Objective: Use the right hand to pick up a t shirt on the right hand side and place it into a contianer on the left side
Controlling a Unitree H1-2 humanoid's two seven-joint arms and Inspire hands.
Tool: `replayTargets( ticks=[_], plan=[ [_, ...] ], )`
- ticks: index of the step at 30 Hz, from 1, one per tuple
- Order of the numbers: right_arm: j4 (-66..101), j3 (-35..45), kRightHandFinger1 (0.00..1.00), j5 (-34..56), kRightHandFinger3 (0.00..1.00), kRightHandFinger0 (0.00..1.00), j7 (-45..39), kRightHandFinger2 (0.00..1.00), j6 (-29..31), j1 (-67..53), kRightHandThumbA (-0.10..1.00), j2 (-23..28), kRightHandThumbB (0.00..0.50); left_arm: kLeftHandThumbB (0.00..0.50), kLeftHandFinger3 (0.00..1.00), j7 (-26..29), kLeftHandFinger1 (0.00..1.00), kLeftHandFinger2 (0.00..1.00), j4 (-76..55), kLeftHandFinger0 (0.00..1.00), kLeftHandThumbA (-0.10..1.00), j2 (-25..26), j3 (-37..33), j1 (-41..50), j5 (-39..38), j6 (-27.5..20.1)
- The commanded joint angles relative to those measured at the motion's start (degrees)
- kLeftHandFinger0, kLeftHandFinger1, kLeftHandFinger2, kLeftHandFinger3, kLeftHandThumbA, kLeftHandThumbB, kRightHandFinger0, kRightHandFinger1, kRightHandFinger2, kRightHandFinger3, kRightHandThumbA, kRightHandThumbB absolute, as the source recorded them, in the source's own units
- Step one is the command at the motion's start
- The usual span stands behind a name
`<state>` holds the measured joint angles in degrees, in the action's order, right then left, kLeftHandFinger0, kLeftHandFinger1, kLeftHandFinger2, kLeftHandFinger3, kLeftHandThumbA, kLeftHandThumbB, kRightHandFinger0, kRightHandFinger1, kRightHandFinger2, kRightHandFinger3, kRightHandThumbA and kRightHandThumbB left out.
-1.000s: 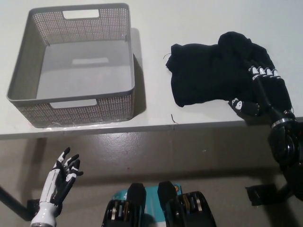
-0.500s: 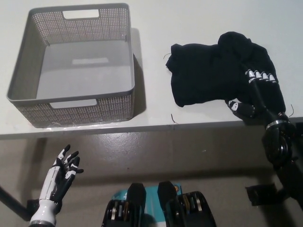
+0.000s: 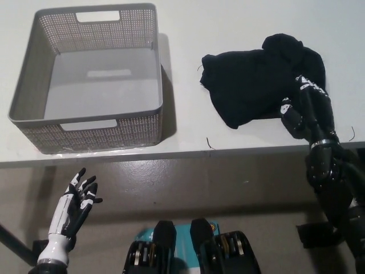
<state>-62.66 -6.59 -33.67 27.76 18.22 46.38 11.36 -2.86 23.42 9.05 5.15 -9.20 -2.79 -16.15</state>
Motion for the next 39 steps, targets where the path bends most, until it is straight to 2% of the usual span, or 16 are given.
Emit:
replayTargets(
  ticks=[1, 7, 9, 13, 15, 20, 21, 23, 24, 26, 30, 31, 32, 36, 37, 39],
  plan=[
    [-1.95, 3.85, 0.46, 6.50, 0.68, 0.50, 7.65, 0.54, 6.30, 2.90, -0.10, -1.11, 0.257, 0.404, 1.00, -0.10, 0.89, 0.90, -2.06, 0.73, 0.71, 0.79, 0.27, -1.81, -0.27, 0.05],
    [-3.62, 4.38, 0.46, 7.32, 0.66, 0.51, 8.59, 0.54, 8.04, 3.49, -0.10, -1.09, 0.272, 0.404, 1.00, 0.00, 0.88, 0.90, -2.00, 0.72, 0.71, 0.69, 0.31, -1.85, -0.21, 0.16],
    [-1.39, 5.59, 0.50, 8.76, 0.70, 0.52, 8.85, 0.59, 7.06, 5.60, -0.10, -0.47, 0.270, 0.387, 1.00, 0.18, 0.90, 0.90, -1.80, 0.75, 0.71, 0.14, 0.29, -1.15, -0.29, -0.09],
    [0.75, 6.66, 0.49, 10.38, 0.71, 0.53, 8.69, 0.61, 6.42, 7.39, -0.10, -1.08, 0.272, 0.372, 1.00, -0.03, 0.90, 0.90, -1.82, 0.75, 0.70, 0.16, 0.17, -0.68, -0.25, -0.17],
    [2.61, 7.30, 0.50, 11.11, 0.69, 0.51, 9.24, 0.59, 6.84, 9.29, -0.10, -1.69, 0.291, 0.376, 1.00, -0.06, 0.90, 0.91, -1.66, 0.75, 0.69, 0.12, 0.15, -0.66, -0.29, -0.12],
    [4.67, 7.64, 0.49, 12.07, 0.68, 0.50, 8.64, 0.59, 7.31, 11.04, -0.10, -2.21, 0.289, 0.372, 1.00, 0.11, 0.89, 0.90, -1.38, 0.75, 0.68, 0.08, 0.15, -0.68, -0.12, -0.07],
    [10.35, 7.74, 0.44, 12.62, 0.67, 0.46, 7.38, 0.55, 5.05, 13.33, -0.10, -4.19, 0.284, 0.360, 1.00, 0.03, 0.89, 0.89, -1.31, 0.75, 0.68, 0.16, 0.19, -0.33, -0.15, -0.19],
    [11.48, 7.72, 0.44, 12.80, 0.67, 0.46, 7.09, 0.55, 4.45, 13.35, -0.10, -4.43, 0.284, 0.360, 1.00, 0.00, 0.88, 0.89, -1.31, 0.75, 0.67, 0.18, 0.19, -0.24, -0.15, -0.19],
    [15.83, 7.60, 0.44, 12.86, 0.65, 0.44, 6.13, 0.52, 1.51, 14.83, -0.10, -6.12, 0.299, 0.363, 1.00, -0.27, 0.88, 0.89, -1.37, 0.74, 0.68, 0.19, 0.06, -0.11, -0.27, 0.06],
    [17.61, 6.64, 0.46, 11.18, 0.62, 0.55, 6.37, 0.50, 0.00, 15.63, -0.10, -6.54, 0.317, 0.363, 1.00, -0.30, 0.88, 0.89, -1.67, 0.73, 0.67, 0.28, 0.05, 0.01, -0.23, 0.40],
    [18.71, 6.28, 0.44, 10.57, 0.62, 0.57, 6.36, 0.48, -0.92, 15.68, -0.10, -6.71, 0.318, 0.362, 1.00, -0.27, 0.88, 0.89, -1.69, 0.73, 0.67, 0.36, 0.02, 0.03, -0.12, 0.29],
    [19.85, 5.76, 0.35, 11.12, 0.62, 0.35, 5.26, 0.46, -0.23, 17.67, -0.10, -8.04, 0.316, 0.361, 1.00, -0.51, 0.88, 0.89, -1.78, 0.74, 0.65, 0.41, 0.05, -0.16, -0.44, 0.62],
    [20.21, 5.59, 0.34, 11.14, 0.62, 0.32, 5.12, 0.45, -0.09, 17.99, -0.10, -8.36, 0.318, 0.359, 1.00, -0.64, 0.88, 0.89, -1.83, 0.74, 0.65, 0.41, 0.04, -0.16, -0.57, 0.58],
    [21.81, 5.68, 0.34, 12.44, 0.64, 0.33, 3.19, 0.44, -2.42, 18.55, -0.10, -9.54, 0.303, 0.346, 1.00, -0.41, 0.88, 0.90, -2.14, 0.74, 0.65, 0.42, 0.00, -0.03, -0.24, 0.78],
    [20.38, 4.54, 0.42, 11.89, 0.64, 0.38, 3.22, 0.50, -1.52, 20.58, -0.10, -11.30, 0.296, 0.373, 1.00, -0.49, 0.88, 0.90, -1.20, 0.74, 0.68, 0.66, 0.09, -0.20, -0.26, -0.21],
    [19.41, 4.32, 0.41, 11.87, 0.64, 0.38, 3.61, 0.50, -1.64, 21.50, -0.10, -12.11, 0.301, 0.363, 1.00, -0.19, 0.88, 0.90, -1.54, 0.74, 0.70, 0.89, 0.16, -0.08, 0.15, 0.19]
  ],
)
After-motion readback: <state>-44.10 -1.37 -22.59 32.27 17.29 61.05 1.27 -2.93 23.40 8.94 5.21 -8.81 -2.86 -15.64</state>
